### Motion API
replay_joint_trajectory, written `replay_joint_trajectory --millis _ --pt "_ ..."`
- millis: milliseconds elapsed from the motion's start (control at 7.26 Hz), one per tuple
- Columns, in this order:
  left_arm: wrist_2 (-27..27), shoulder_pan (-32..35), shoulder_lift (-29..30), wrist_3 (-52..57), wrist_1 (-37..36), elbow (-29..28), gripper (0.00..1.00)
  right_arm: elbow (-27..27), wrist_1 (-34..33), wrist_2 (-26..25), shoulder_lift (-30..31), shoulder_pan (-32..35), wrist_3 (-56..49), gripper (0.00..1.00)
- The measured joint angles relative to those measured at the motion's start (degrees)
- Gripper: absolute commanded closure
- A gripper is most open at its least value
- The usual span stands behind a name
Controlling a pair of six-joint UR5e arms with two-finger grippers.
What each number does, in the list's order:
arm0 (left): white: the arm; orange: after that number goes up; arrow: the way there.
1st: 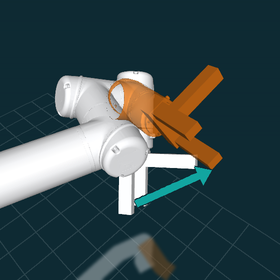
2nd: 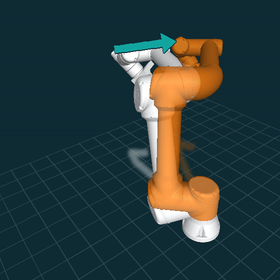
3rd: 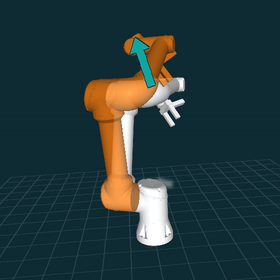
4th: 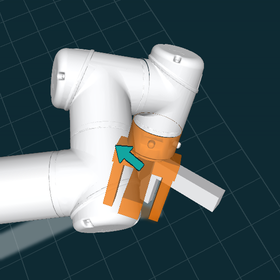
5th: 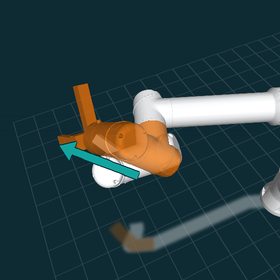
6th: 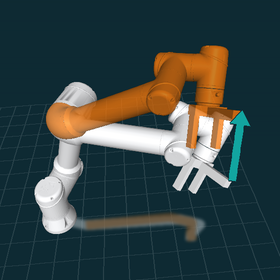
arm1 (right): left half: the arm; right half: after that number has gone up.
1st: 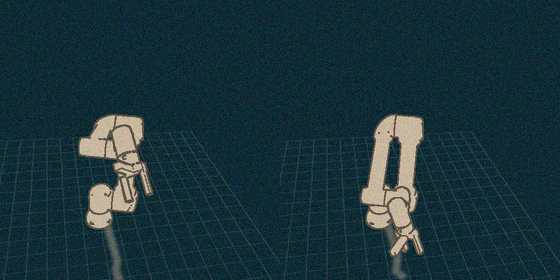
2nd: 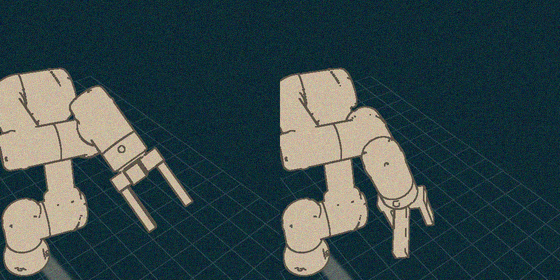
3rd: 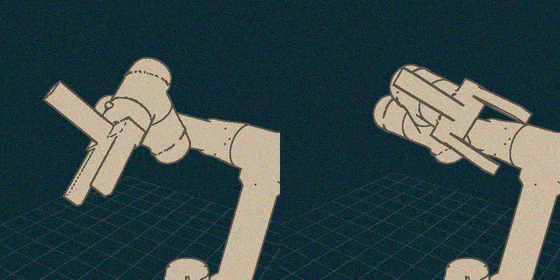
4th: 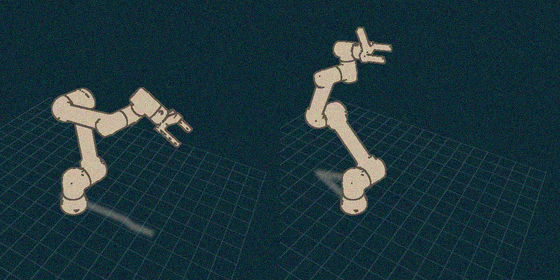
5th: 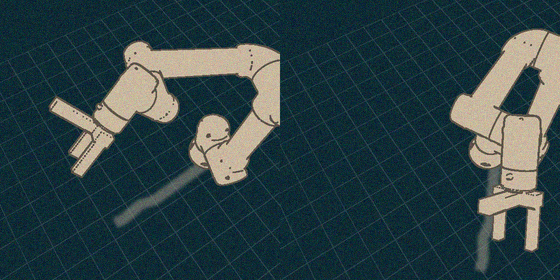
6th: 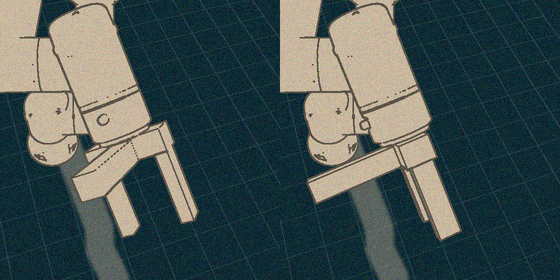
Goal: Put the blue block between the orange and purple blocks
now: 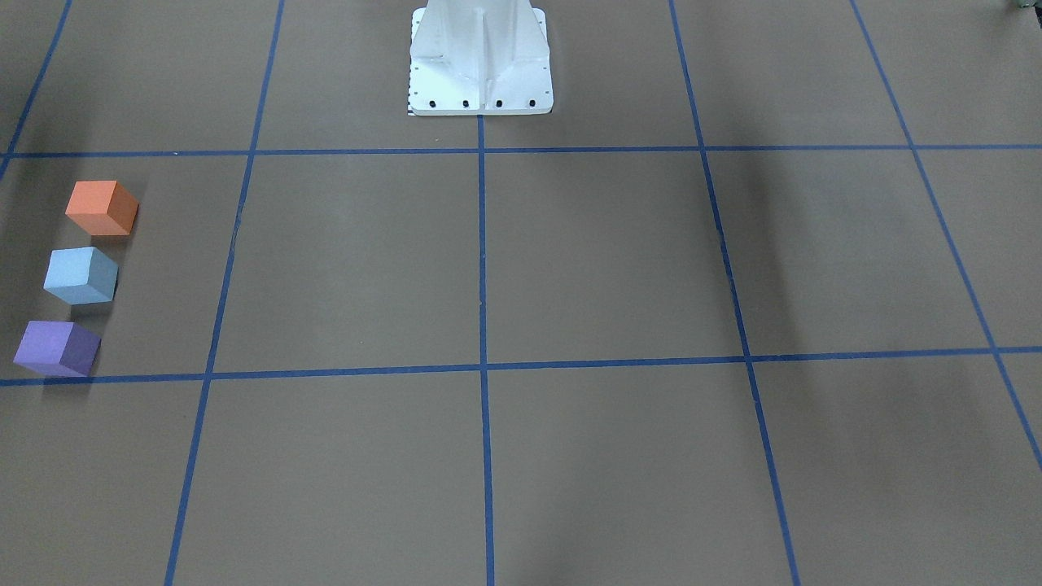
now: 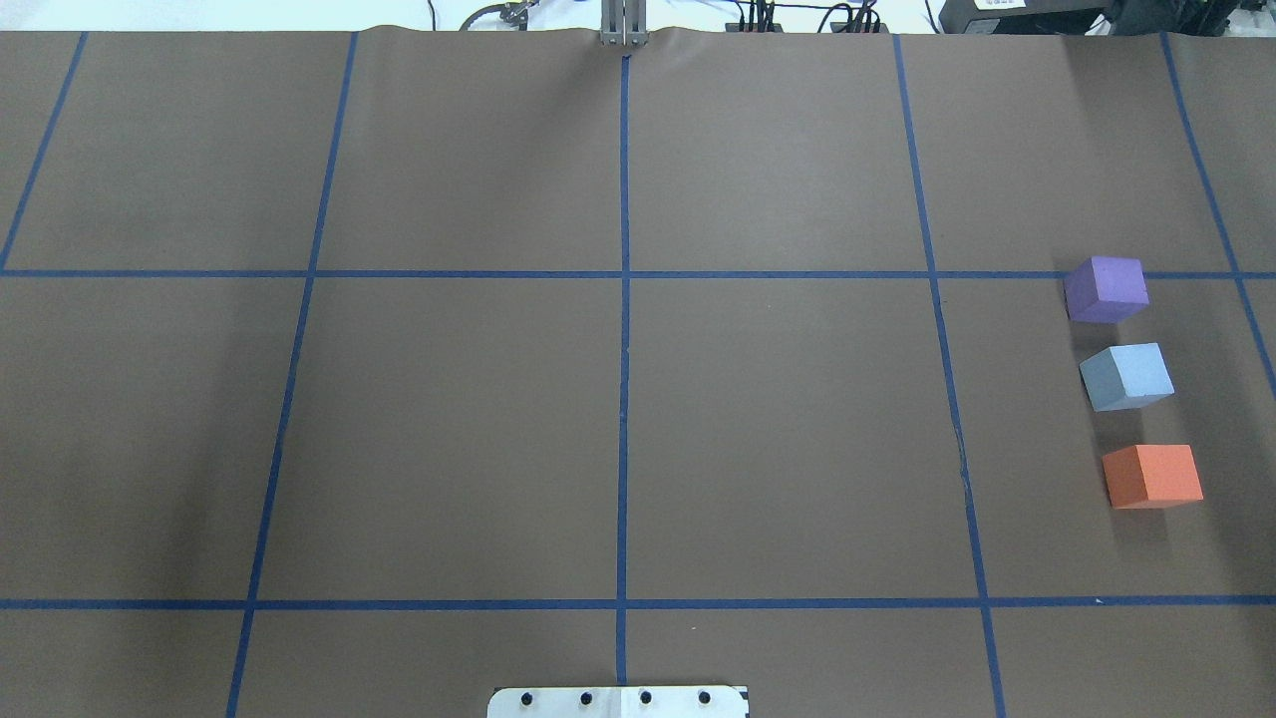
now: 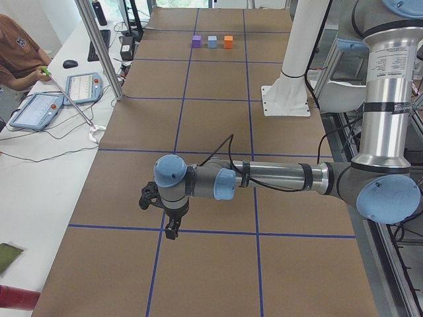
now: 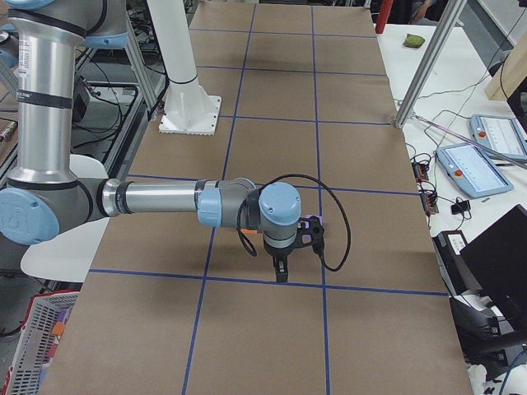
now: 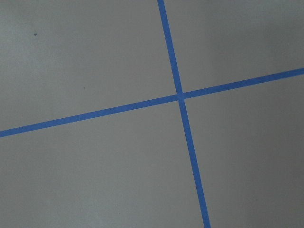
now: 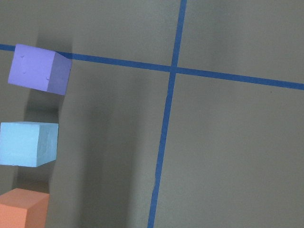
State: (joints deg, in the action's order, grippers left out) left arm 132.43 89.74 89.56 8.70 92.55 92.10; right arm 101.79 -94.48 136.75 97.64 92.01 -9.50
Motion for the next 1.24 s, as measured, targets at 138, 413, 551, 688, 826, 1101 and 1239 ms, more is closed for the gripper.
replay_joint_trajectory --millis 138,413,551,688,826,1101,1239 --pt "-0.02 0.00 0.00 0.00 0.00 0.01 0.00 -0.01 0.00 0.00 0.00 -0.40 0.06 0.01" --pt "-0.07 0.00 0.00 0.00 0.00 0.00 0.00 -0.01 0.00 0.02 0.01 -0.73 0.10 0.01" --pt "-0.12 0.00 0.03 0.00 0.00 -0.03 0.00 -0.01 0.00 0.06 0.01 -0.75 0.10 0.01" --pt "-0.15 0.00 0.06 0.00 0.00 -0.05 0.00 0.02 0.00 0.08 0.01 -0.78 0.10 0.01" --pt "-0.18 0.00 0.07 0.00 0.00 -0.03 0.00 0.10 0.00 0.09 0.01 -0.78 0.10 0.01" --pt "-0.23 0.00 0.12 0.00 0.02 0.01 0.00 0.15 0.00 0.09 0.01 -0.78 0.10 0.01" --pt "-0.27 0.00 0.24 0.00 0.03 0.00 0.00 0.16 0.00 0.09 0.01 -0.78 0.10 0.01"
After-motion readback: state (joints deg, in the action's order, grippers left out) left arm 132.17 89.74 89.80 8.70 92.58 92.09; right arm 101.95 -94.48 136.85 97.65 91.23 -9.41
